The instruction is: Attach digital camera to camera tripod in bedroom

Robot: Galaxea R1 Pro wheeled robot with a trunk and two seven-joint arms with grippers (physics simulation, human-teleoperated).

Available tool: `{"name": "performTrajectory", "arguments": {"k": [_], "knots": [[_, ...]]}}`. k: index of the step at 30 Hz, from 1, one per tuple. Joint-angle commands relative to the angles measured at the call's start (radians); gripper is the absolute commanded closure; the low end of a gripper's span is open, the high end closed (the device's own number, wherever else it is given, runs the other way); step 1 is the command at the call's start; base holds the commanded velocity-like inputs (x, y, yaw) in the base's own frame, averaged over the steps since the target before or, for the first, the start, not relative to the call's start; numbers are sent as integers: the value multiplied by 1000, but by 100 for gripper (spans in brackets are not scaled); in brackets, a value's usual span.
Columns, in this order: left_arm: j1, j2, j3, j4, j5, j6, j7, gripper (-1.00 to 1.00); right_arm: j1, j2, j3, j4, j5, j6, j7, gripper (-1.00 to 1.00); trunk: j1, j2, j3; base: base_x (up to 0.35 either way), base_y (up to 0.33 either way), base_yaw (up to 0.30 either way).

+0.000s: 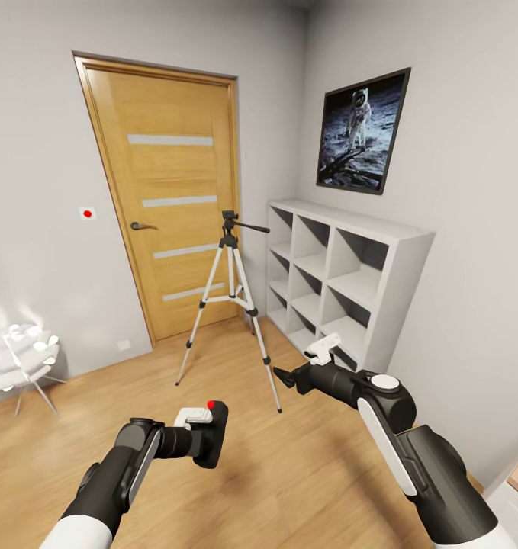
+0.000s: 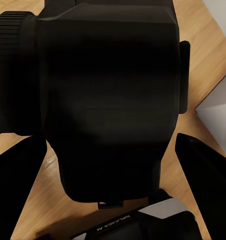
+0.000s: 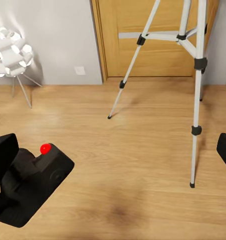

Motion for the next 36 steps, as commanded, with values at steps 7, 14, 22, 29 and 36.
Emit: {"name": "performTrajectory", "arguments": {"k": [7, 14, 22, 29, 36], "knots": [[0, 1, 3, -12, -6, 4, -16, 100, -1, -2, -1, -1, -5, 4, -1, -100, -26, 47, 20, 0, 0, 0], [14, 7, 4, -97, -3, 11, -33, 100, -1, -2, -1, -1, -5, 4, -1, -100, -46, 82, 36, 0, 0, 0], [34, 7, 6, -144, -4, 15, -44, 100, -1, -1, -1, -1, -5, 4, -1, -100, -46, 82, 36, 0, 0, 0], [39, 6, 49, -159, -4, 11, -44, 100, -1, -1, 0, -1, -5, 0, -1, -100, -46, 82, 36, 0, 0, 0], [43, 4, 108, -168, -4, 8, -46, 100, -1, -5, -15, 0, -6, -4, 49, -100, -46, 82, 36, 0, 0, 0]]}}
